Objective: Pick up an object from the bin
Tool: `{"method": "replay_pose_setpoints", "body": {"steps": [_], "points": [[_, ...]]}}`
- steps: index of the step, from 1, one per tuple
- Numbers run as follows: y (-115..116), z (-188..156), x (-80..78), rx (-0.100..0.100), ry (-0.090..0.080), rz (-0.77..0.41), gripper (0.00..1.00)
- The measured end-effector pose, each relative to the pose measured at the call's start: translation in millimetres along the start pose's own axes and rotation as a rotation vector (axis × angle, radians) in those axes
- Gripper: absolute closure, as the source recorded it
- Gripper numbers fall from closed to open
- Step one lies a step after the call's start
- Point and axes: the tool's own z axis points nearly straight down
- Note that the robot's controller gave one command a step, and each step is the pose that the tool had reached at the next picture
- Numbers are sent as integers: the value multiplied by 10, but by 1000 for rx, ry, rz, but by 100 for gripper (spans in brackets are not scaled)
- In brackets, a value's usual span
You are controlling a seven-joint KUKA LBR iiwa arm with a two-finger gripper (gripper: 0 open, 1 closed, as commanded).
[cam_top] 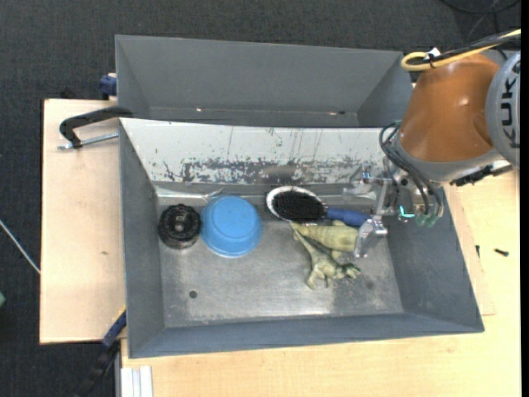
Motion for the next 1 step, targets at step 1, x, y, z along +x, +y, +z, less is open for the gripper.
{"method": "replay_pose_setpoints", "body": {"steps": [1], "points": [[32, 856, -246, 4, -25, 121, 0]]}}
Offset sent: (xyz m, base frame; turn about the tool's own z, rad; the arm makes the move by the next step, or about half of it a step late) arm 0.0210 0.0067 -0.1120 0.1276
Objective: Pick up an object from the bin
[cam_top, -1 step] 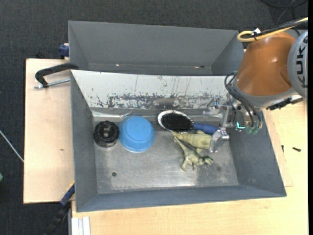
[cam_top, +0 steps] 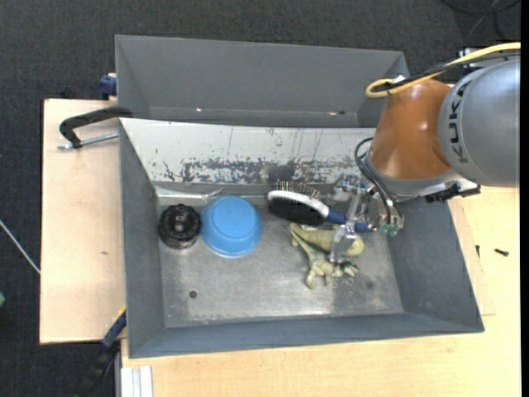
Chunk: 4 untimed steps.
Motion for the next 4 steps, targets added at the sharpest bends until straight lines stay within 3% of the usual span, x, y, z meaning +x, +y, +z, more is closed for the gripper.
{"method": "replay_pose_setpoints", "body": {"steps": [2, 3, 4], "points": [[77, -152, 35, 0, 15, 445, 0], [527, 233, -124, 3, 11, 701, 0], [525, 219, -137, 4, 14, 699, 0]]}}
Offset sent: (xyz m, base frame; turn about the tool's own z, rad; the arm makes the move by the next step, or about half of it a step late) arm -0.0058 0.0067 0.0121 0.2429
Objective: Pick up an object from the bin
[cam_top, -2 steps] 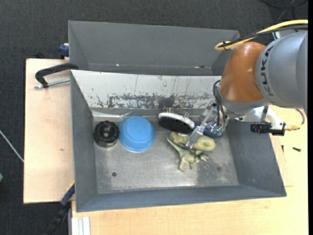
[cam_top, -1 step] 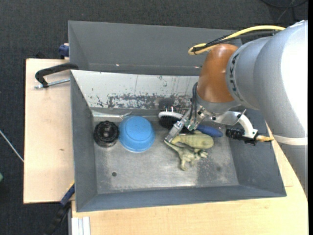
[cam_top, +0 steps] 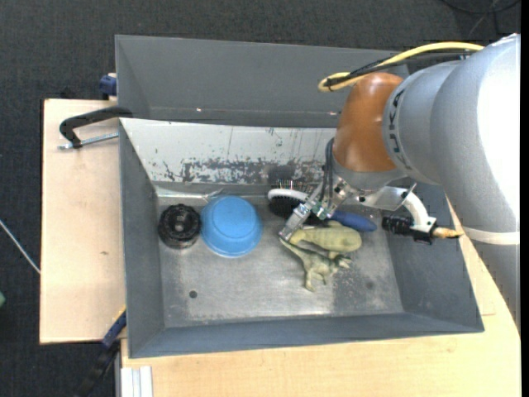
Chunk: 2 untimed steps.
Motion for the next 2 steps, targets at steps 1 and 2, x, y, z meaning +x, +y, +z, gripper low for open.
{"method": "replay_pose_setpoints", "body": {"steps": [1, 2], "points": [[1, -14, -12, 0, -2, -2, 100], [25, -943, -27, -5, -1, -4, 100]]}}
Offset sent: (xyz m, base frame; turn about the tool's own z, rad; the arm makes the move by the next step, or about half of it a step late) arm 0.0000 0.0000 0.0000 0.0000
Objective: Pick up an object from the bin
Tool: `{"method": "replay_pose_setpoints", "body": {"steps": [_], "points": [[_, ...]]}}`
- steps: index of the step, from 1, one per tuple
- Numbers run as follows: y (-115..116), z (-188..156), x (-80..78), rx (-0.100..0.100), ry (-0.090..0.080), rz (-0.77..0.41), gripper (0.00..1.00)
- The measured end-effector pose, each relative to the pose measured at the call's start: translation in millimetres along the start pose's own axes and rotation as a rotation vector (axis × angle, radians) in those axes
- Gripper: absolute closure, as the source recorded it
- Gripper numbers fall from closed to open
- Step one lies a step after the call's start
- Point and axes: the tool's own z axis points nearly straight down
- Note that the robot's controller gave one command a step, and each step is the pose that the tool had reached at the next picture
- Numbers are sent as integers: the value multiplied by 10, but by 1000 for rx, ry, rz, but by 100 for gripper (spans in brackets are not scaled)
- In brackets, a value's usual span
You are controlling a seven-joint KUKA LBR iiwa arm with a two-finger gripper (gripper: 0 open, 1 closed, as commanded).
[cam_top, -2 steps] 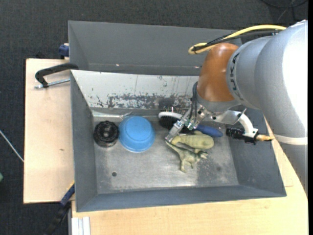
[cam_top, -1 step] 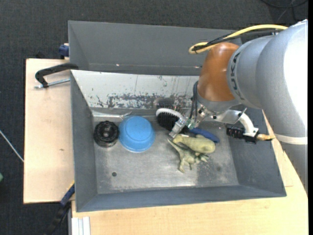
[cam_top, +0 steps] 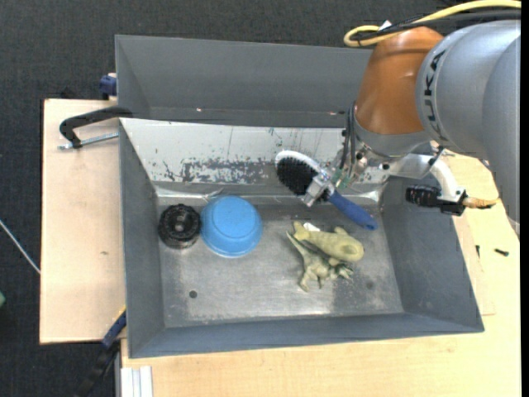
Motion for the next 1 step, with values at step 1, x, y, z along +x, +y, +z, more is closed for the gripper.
{"method": "replay_pose_setpoints", "body": {"steps": [1], "points": [[8, -34, -1, 5, 4, -2, 100]]}}
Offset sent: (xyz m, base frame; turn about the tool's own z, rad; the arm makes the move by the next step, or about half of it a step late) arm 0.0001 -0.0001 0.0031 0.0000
